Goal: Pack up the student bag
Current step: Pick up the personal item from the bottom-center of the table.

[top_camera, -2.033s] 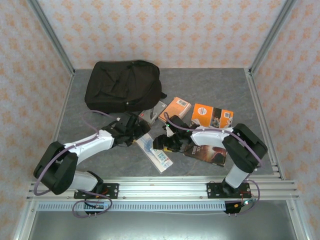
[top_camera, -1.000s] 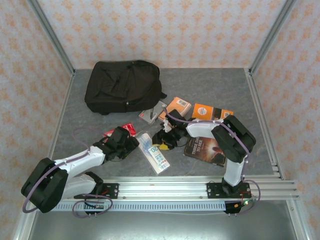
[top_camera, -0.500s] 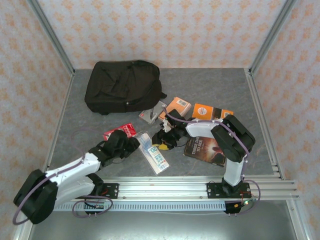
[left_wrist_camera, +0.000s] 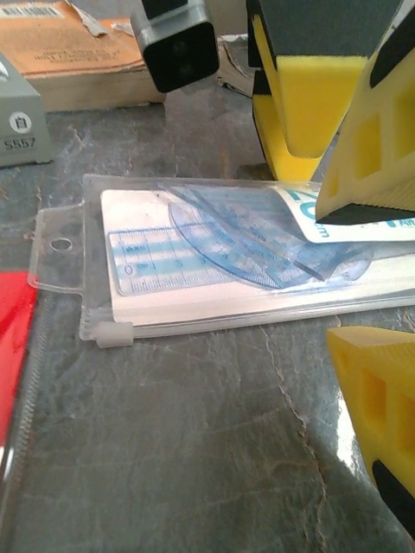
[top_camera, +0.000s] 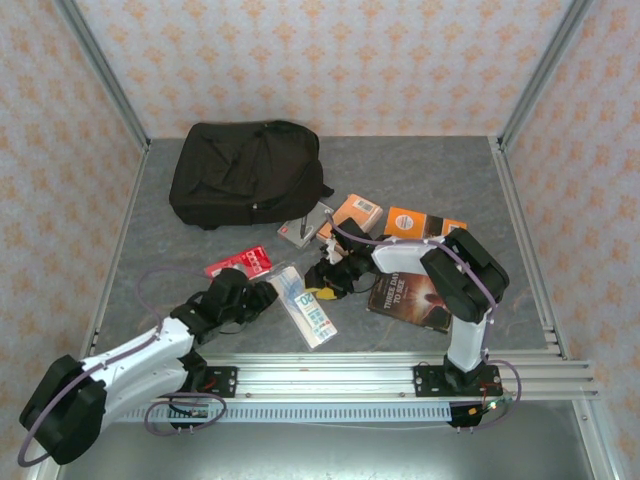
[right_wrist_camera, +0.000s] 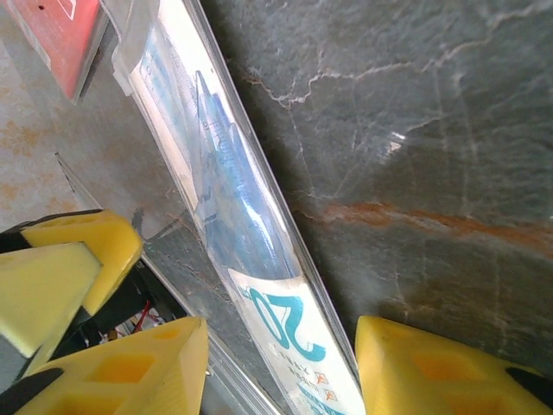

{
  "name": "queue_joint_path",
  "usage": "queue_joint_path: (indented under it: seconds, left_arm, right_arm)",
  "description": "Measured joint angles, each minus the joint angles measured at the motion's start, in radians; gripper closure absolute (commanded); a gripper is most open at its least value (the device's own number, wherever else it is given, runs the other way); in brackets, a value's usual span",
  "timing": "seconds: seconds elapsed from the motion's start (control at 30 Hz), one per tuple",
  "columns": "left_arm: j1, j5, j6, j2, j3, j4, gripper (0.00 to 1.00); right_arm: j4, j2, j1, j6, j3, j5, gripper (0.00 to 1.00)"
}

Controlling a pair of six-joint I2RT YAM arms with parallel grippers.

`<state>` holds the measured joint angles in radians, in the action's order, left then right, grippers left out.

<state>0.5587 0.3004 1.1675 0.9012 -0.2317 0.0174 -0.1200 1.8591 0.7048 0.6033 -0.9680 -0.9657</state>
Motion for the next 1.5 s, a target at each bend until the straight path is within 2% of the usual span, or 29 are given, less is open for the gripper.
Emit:
queue_joint_path:
  seconds: [0.53,1.0,1.5]
  left_arm:
    - [0.005,0.038,0.014,0.198,-0.003,-0.127,0.67]
    - [0.005,0.041,0.018,0.269,-0.05,-0.087,0.71]
    - [0.011,0.032,0.021,0.285,-0.069,-0.061,0.74]
  right_arm:
    - [0.049,0.022,0.0,0.002,0.0,-0.036,0.56]
    - [0.075,0.033,-0.001,0.011,-0.001,-0.059,0.57]
    - [0.345,0.108,0.029,0.118,0.008,-0.106,0.67]
